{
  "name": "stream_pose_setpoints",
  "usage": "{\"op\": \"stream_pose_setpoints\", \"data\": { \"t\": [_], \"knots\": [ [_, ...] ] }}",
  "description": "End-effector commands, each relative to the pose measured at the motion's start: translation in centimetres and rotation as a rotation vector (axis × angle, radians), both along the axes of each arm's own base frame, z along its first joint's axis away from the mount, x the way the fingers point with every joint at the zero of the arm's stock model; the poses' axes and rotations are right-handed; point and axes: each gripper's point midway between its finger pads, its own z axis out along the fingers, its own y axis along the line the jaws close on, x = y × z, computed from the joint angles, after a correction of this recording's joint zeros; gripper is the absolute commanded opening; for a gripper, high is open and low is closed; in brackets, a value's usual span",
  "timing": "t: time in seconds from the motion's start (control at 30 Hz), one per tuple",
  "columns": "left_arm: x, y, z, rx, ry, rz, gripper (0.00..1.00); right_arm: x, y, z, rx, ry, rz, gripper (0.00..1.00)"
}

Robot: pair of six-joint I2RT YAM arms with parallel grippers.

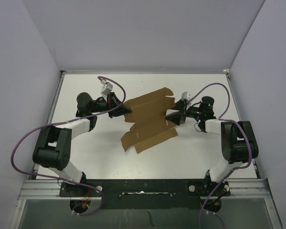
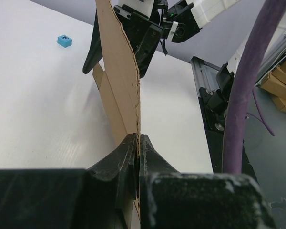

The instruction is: Fold the paper box

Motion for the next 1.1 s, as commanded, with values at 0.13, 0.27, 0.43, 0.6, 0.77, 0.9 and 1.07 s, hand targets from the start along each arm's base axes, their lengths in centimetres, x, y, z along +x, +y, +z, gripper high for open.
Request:
{"op": "stream_pose_setpoints", "data": {
  "t": [0.13, 0.27, 0.43, 0.6, 0.77, 0.9, 1.07],
  "knots": [
    [0.6, -0.1, 1.2, -0.011, -0.078, -0.024, 0.00, 1.3, 1.0, 2.0, 0.019, -0.185, 0.061, 0.60],
    [0.7, -0.2, 1.1, -0.009, -0.076, -0.026, 0.00, 1.2, 1.8, 1.8, 0.003, -0.202, 0.087, 0.57],
    [0.5, -0.3, 1.0, -0.007, -0.075, -0.035, 0.00, 1.4, 2.2, 1.7, -0.003, -0.212, 0.105, 0.52],
    [0.6, -0.4, 1.0, -0.007, -0.074, -0.034, 0.00, 1.2, 2.5, 1.7, -0.003, -0.211, 0.127, 0.44],
    [0.5, -0.3, 1.0, -0.006, -0.075, -0.035, 0.00, 0.7, 2.9, 1.4, -0.003, -0.207, 0.156, 0.39],
    [0.5, -0.4, 0.9, -0.003, -0.075, -0.034, 0.00, 0.5, 3.2, 1.4, -0.006, -0.208, 0.170, 0.34],
    [0.8, -0.2, 0.9, 0.003, -0.079, -0.024, 0.00, 0.6, 3.1, 1.2, -0.016, -0.205, 0.163, 0.32]
  ]
}}
